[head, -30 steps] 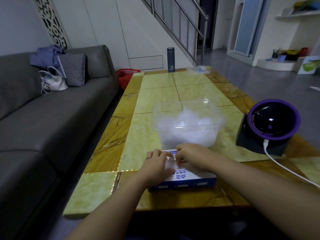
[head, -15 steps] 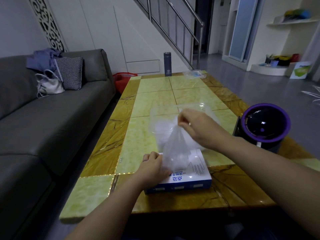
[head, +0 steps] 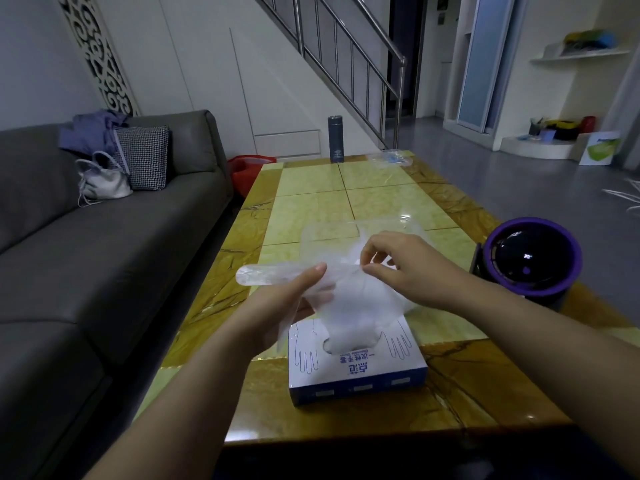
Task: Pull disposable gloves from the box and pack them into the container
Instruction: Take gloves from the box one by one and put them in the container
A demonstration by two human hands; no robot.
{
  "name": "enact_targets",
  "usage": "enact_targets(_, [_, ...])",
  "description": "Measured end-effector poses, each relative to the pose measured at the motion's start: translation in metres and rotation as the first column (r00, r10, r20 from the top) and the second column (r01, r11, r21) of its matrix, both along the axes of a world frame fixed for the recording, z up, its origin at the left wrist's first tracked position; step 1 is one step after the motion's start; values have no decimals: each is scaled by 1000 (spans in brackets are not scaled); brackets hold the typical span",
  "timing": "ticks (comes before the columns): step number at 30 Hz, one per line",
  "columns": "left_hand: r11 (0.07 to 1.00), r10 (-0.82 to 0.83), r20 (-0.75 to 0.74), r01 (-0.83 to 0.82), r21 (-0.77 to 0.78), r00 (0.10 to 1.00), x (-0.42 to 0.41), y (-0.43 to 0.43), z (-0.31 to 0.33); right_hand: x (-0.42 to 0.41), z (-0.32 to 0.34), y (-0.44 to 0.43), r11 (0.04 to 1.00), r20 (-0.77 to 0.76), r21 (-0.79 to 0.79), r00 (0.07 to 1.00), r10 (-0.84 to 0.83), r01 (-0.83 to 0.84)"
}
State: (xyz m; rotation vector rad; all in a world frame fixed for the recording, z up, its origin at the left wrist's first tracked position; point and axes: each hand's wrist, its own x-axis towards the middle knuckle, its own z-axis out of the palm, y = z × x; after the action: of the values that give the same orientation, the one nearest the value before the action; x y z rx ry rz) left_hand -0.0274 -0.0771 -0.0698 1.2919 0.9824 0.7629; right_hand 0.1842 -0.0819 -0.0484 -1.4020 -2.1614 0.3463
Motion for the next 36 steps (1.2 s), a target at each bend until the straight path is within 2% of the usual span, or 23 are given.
enact_targets(3, [984,175,150,-169,-52,973,11,4,3,-6,2,-2,999,-96,-35,995,-21,18])
enact_targets(5, [966,260,275,-248,-75,926,16,8,6,-8,0,-2,990,-296,-80,945,-137,119])
enact_targets(6, [953,303,348,-287,-97,887,19,10,8,-9,-3,-3,973,-419,-142,879,-227,184])
enact_targets(7, [936,352,419,-327,-132,837,21,12,11,-10,-6,-4,947,-548,-243,775,-314,212])
enact_targets(8, [918,394,484,-359,-169,781,24,15,13,-10,-10,-5,914,-662,-367,641,-388,174])
enact_targets(10, [890,447,569,-407,-205,691,29,20,15,-13,-18,-7,836,-785,-548,366,-500,-34])
enact_targets(11, [879,463,588,-427,-211,663,33,22,16,-16,-21,-8,816,-811,-564,274,-517,-128])
enact_targets(13, [865,481,608,-455,-212,632,41,26,16,-22,-23,-6,842,-857,-508,204,-473,-182])
enact_targets(15, [855,492,620,-475,-210,611,50,29,18,-27,-18,0,906,-899,-407,226,-375,-117])
enact_targets(17, [853,494,638,-473,-222,591,60,32,21,-27,-12,12,948,-909,-317,293,-296,-24])
enact_targets(21, [889,434,657,-410,-201,617,65,47,27,-13,6,32,985,-835,-171,529,-153,16])
enact_targets(23, [906,394,639,-395,-150,661,56,63,26,4,15,42,985,-747,-173,653,-125,-10])
enact_targets(25, [888,434,564,-440,-136,703,41,83,23,26,19,57,974,-638,-228,757,-142,-10])
enact_targets(27, [823,558,429,-540,-176,711,24,103,19,43,15,72,952,-521,-305,835,-177,12])
enact_targets(29, [710,694,273,-697,-105,666,8,119,18,52,8,83,932,-415,-360,885,-212,54])
enact_targets(30, [627,757,221,-779,19,615,4,125,19,55,3,89,923,-369,-377,901,-229,81])
enact_targets(31, [531,796,205,-819,215,570,1,126,22,56,1,92,915,-315,-389,918,-240,106])
enact_targets(32, [441,791,201,-766,468,578,5,125,27,56,-3,97,907,-253,-401,936,-245,129])
enact_targets(33, [374,739,164,-601,707,653,13,121,32,55,-6,101,899,-188,-411,951,-247,152])
enact_targets(34, [350,656,34,-344,871,754,25,118,36,53,-7,104,892,-118,-418,963,-243,174])
enact_targets(35, [391,561,-205,-39,920,802,38,116,35,51,-9,107,882,-48,-426,969,-242,199])
enact_targets(36, [474,455,-478,250,844,751,53,116,32,49,-10,111,875,21,-429,971,-238,224])
